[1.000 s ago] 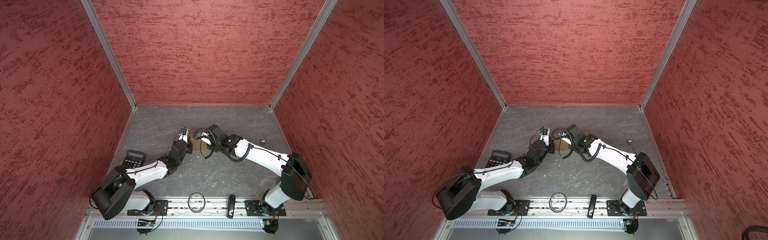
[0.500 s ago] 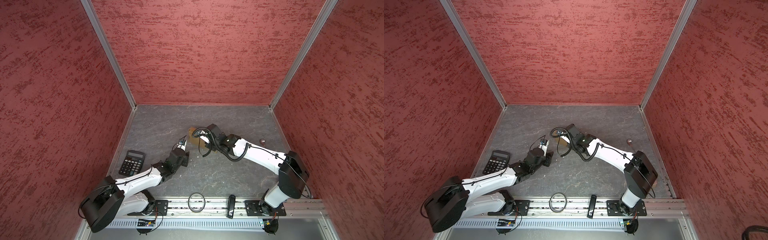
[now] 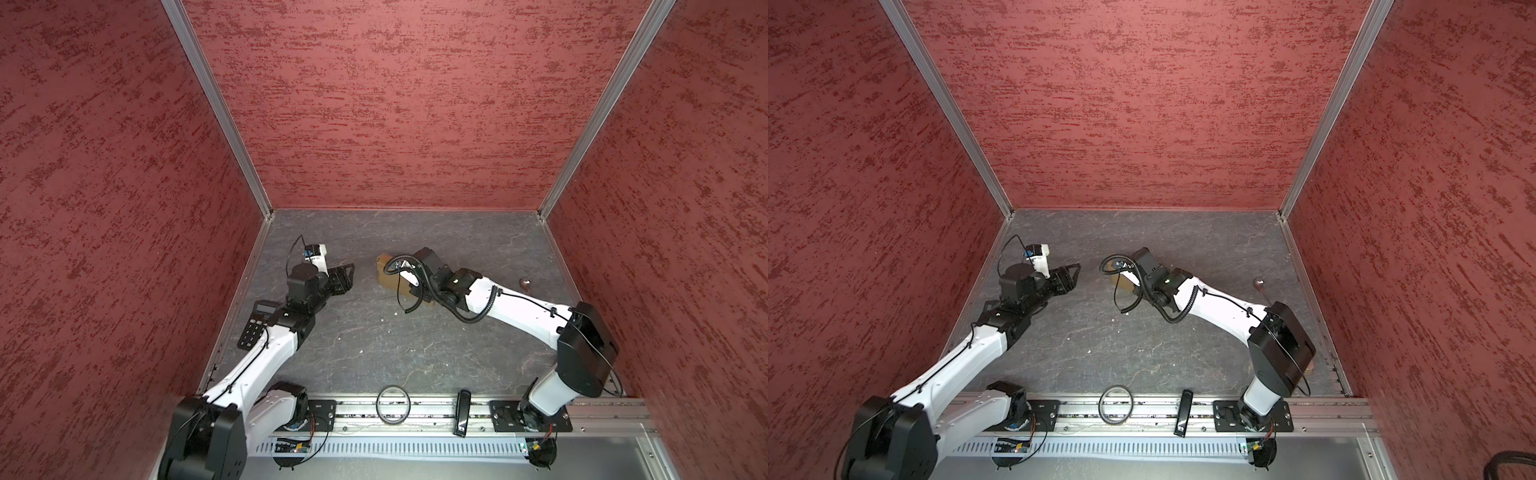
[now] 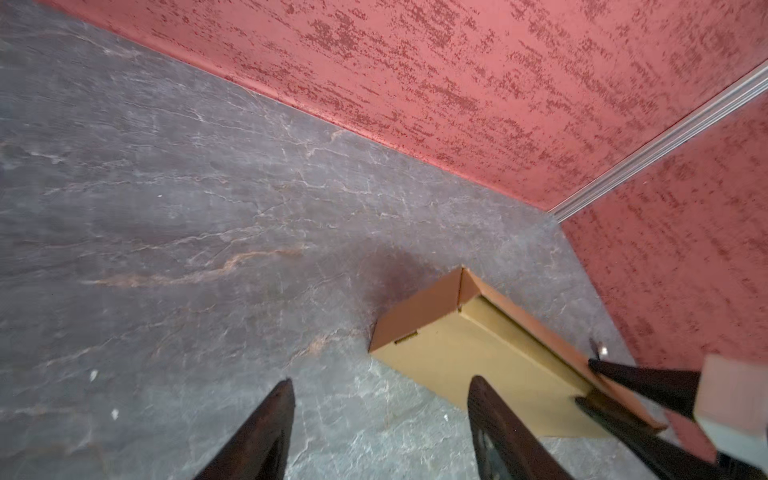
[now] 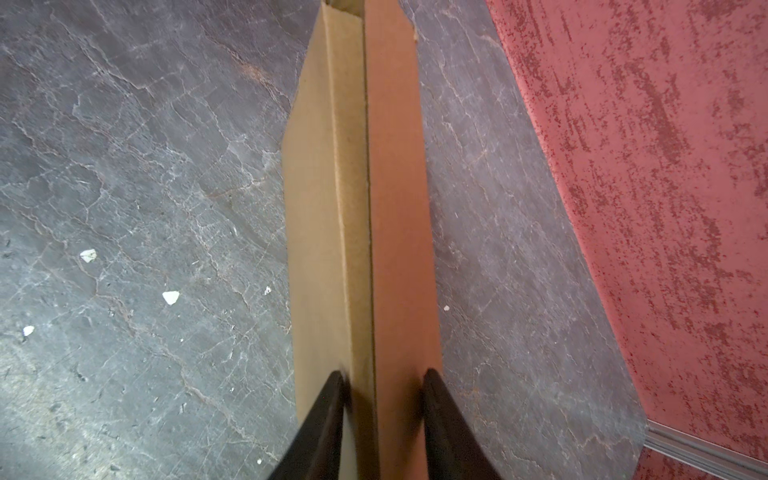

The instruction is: Fold the paper box

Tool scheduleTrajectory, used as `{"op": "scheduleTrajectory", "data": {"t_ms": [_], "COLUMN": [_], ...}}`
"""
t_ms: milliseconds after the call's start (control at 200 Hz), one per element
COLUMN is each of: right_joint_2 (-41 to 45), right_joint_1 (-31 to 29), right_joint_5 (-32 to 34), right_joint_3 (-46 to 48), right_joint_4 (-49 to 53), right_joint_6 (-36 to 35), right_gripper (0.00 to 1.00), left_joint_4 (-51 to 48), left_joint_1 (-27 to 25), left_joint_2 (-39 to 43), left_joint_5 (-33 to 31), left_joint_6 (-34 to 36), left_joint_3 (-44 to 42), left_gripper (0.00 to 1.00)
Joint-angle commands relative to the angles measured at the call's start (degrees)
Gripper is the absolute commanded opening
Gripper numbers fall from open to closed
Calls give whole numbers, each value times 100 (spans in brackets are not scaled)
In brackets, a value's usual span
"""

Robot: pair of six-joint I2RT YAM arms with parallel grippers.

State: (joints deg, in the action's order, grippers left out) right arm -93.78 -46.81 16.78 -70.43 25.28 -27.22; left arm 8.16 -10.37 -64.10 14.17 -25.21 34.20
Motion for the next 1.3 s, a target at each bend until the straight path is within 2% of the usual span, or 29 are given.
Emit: {"op": "scheduleTrajectory", "data": {"t_ms": [0, 205, 366, 706, 1197, 1297], "right_joint_2": [-60, -44, -51, -64, -60, -19], "right_joint_1": [-41, -50, -48, -47, -50, -43], "right_joint_5": [-289, -313, -313, -301, -299, -272], "right_joint_3": [109, 74, 74, 82, 65, 74], "right_joint_4": [126, 135, 162, 146, 109, 96], "right_joint_6": [16, 15, 15, 39, 49, 38], "right_gripper": [32, 32, 31, 31, 31, 34], "left_joint_4": [817, 2031, 2398, 2058, 1970, 1744], "left_joint_1": [209, 253, 95, -373, -523, -552], "left_joint_2": [-825, -2319, -2780, -2922, -3284, -3351], "left_joint_5": [1522, 2629, 2825, 2606, 2162, 2019], "left_joint_6": [-380, -843, -908, -431, -230, -187], "left_joint_3": [437, 1116, 1327, 1092, 982, 988], "left_gripper": [69, 72, 72, 64, 56, 55]}}
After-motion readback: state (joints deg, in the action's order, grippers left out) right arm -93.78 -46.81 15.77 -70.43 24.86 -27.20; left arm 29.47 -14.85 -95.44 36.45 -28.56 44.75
